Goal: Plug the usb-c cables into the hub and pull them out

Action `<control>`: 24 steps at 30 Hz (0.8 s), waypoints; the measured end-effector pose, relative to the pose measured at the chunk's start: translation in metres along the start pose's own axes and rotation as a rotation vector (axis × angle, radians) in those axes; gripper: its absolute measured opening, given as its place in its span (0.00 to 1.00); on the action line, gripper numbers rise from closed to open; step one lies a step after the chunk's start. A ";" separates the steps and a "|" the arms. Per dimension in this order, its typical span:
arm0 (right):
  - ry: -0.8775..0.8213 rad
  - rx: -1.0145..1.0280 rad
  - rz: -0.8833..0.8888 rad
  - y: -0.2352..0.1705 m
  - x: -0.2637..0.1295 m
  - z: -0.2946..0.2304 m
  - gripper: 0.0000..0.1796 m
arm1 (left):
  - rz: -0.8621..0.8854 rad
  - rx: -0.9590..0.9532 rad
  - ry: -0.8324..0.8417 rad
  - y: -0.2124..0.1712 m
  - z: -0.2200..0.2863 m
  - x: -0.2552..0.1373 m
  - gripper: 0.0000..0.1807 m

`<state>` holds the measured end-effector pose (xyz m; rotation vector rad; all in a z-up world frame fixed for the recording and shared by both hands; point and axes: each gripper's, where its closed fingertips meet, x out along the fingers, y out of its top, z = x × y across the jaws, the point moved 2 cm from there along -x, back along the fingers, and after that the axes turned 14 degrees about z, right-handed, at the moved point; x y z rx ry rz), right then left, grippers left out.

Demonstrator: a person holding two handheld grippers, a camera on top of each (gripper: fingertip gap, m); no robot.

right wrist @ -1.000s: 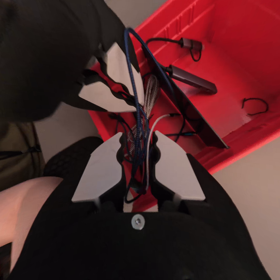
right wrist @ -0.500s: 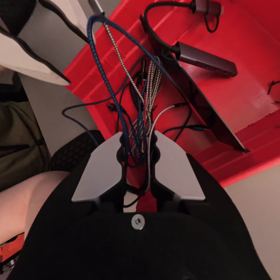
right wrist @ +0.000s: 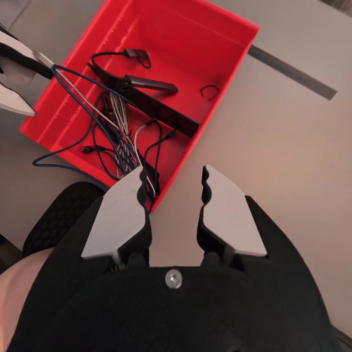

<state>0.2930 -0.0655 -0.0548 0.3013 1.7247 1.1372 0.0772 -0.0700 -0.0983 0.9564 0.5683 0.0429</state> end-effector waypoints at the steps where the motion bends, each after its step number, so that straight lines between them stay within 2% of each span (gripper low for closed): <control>1: 0.001 0.011 -0.021 -0.006 0.001 0.002 0.31 | -0.014 0.004 0.013 -0.002 -0.003 0.005 0.38; 4: 0.002 0.046 -0.093 -0.023 0.006 0.010 0.31 | -0.087 0.052 0.061 -0.012 -0.011 0.017 0.35; 6: -0.008 0.071 -0.129 -0.027 0.008 0.013 0.29 | -0.091 0.027 0.044 -0.010 -0.010 0.020 0.28; 24: -0.028 0.057 -0.112 -0.023 -0.005 0.007 0.27 | -0.298 0.183 0.000 0.012 0.001 0.071 0.26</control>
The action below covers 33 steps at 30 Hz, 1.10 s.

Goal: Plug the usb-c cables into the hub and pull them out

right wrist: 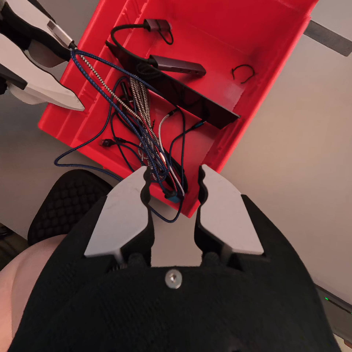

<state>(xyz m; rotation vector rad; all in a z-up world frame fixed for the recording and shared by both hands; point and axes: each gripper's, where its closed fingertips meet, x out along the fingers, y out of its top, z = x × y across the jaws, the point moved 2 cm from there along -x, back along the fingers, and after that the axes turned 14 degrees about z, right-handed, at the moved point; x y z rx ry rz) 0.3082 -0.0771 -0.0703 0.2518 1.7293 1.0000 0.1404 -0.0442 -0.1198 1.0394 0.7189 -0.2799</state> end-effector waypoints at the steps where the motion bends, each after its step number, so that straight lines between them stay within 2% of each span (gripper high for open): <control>1: -0.004 -0.002 0.002 0.000 -0.001 0.000 0.27 | -0.003 0.002 -0.002 0.002 0.001 0.002 0.26; 12: -0.021 -0.004 0.032 0.002 -0.009 0.001 0.27 | -0.008 0.023 -0.013 0.012 0.006 0.015 0.26; 15: -0.038 -0.005 0.045 0.004 -0.012 0.002 0.27 | 0.065 0.035 -0.015 0.019 0.011 0.006 0.31; 17: -0.051 -0.013 0.053 0.006 -0.016 0.001 0.27 | 0.175 0.016 -0.043 0.033 0.021 -0.015 0.34; 20: -0.099 -0.057 0.074 0.017 -0.021 -0.001 0.27 | 0.345 0.056 -0.055 0.055 0.037 -0.072 0.35; 24: -0.181 -0.166 0.163 0.049 -0.029 -0.009 0.28 | 0.541 0.219 0.103 0.069 0.038 -0.176 0.38; 27: -0.250 -0.263 0.293 0.083 -0.040 -0.019 0.29 | 0.652 0.312 0.345 0.061 0.013 -0.262 0.40; 30: -0.285 -0.325 0.473 0.122 -0.053 -0.037 0.32 | 0.721 0.339 0.643 0.034 -0.029 -0.345 0.43; 33: -0.354 -0.369 0.654 0.156 -0.070 -0.050 0.34 | 0.679 0.207 0.944 -0.014 -0.091 -0.424 0.43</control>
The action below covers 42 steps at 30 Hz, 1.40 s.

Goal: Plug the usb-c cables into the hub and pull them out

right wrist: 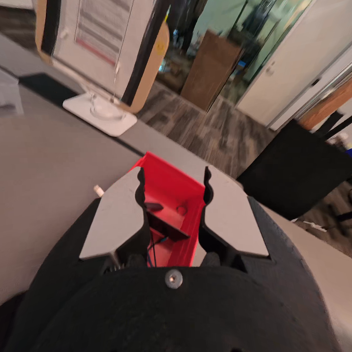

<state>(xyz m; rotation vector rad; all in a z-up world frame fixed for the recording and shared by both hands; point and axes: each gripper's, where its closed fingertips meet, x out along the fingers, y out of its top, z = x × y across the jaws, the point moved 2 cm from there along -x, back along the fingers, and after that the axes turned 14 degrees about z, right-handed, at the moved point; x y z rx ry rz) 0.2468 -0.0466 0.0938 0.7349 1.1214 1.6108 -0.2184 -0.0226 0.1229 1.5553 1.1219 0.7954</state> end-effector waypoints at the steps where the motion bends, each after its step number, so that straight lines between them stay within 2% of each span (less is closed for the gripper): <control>1: -0.032 -0.010 0.038 0.010 0.000 0.000 0.34 | -0.057 -0.042 0.083 -0.016 -0.033 -0.006 0.43; 3: -0.072 -0.024 0.100 0.025 -0.001 -0.002 0.34 | -0.160 -0.193 0.171 -0.056 -0.083 -0.014 0.43; 6: -0.100 -0.017 0.219 0.048 -0.003 -0.009 0.37 | -0.181 -0.469 0.111 -0.118 -0.117 -0.014 0.34; 10: -0.174 -0.029 0.426 0.073 -0.009 -0.014 0.40 | -0.181 -0.637 0.097 -0.157 -0.151 -0.014 0.25; 15: -0.202 -0.063 0.388 0.074 -0.002 -0.022 0.39 | -0.294 -0.822 0.020 -0.201 -0.153 -0.010 0.23; 18: -0.186 -0.061 0.340 0.067 0.006 -0.027 0.39 | -0.382 -0.840 0.021 -0.228 -0.153 -0.004 0.21; 26: -0.144 -0.086 0.272 0.056 0.019 -0.036 0.39 | -0.392 -0.850 -0.039 -0.238 -0.143 0.011 0.17; 33: -0.152 -0.090 0.267 0.055 0.018 -0.034 0.39 | -0.366 -0.837 -0.130 -0.218 -0.125 0.017 0.13; 37: -0.157 -0.094 0.266 0.055 0.017 -0.032 0.39 | -0.436 -0.688 0.027 -0.225 -0.139 0.012 0.14; 42: -0.166 -0.112 0.242 0.051 0.018 -0.030 0.39 | -0.524 -0.731 0.065 -0.239 -0.142 0.003 0.21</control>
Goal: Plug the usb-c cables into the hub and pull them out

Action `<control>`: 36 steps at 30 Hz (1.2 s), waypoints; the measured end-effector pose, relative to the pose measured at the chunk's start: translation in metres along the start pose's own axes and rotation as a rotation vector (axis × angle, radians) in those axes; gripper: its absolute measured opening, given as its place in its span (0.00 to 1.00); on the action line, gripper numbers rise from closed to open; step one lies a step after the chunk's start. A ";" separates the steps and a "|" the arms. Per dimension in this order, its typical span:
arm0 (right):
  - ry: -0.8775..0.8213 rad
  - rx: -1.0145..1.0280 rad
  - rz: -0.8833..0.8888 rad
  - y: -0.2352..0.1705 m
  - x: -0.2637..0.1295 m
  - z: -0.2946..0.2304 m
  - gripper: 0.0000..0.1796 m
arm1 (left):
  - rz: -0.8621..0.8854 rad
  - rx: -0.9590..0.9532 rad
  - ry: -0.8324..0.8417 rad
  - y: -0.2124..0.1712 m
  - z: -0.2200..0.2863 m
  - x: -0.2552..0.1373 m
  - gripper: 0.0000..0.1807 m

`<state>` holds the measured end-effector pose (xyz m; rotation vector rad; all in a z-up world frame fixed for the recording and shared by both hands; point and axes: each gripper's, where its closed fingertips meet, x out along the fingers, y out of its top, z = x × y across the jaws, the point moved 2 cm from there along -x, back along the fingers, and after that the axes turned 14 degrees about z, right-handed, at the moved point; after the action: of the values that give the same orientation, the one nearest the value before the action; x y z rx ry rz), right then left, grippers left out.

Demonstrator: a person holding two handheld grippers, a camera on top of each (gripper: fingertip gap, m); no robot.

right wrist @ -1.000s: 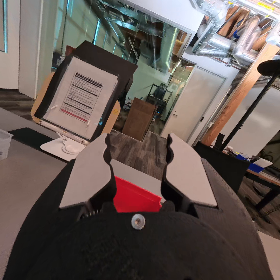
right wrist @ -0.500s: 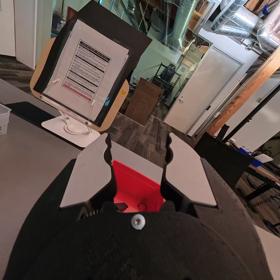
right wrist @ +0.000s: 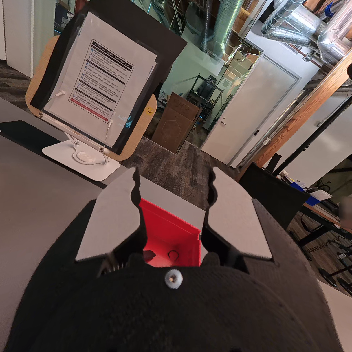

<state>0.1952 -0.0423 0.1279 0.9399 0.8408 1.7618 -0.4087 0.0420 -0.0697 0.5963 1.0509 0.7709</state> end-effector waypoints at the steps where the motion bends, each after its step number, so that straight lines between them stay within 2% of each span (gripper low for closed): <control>1: 0.000 -0.001 -0.004 -0.001 0.000 0.000 0.39 | -0.018 -0.005 0.006 -0.003 -0.003 0.001 0.21; 9: 0.016 -0.015 -0.022 -0.004 0.004 -0.005 0.39 | -0.051 -0.017 -0.042 -0.008 0.003 0.004 0.14; 14: 0.022 -0.029 -0.032 -0.005 0.006 -0.008 0.39 | -0.038 0.023 -0.092 -0.003 0.026 0.003 0.13; 20: 0.024 -0.045 -0.040 -0.005 0.006 -0.009 0.39 | -0.137 0.124 -0.029 -0.018 0.037 0.023 0.13; 24: 0.021 -0.046 -0.037 -0.004 0.005 -0.008 0.39 | -0.185 0.170 0.018 -0.026 0.037 0.033 0.08; 30: 0.024 -0.044 -0.040 -0.005 0.006 -0.007 0.39 | -0.216 0.190 0.044 -0.031 0.037 0.038 0.06; 33: 0.029 -0.050 -0.045 -0.006 0.007 -0.008 0.39 | -0.290 0.190 0.046 -0.041 0.037 0.039 0.07; 36: 0.033 -0.057 -0.051 -0.007 0.008 -0.009 0.39 | -0.273 0.232 0.046 -0.037 0.040 0.042 0.06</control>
<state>0.1880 -0.0340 0.1193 0.8473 0.8244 1.7525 -0.3497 0.0501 -0.1049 0.6177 1.2446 0.4284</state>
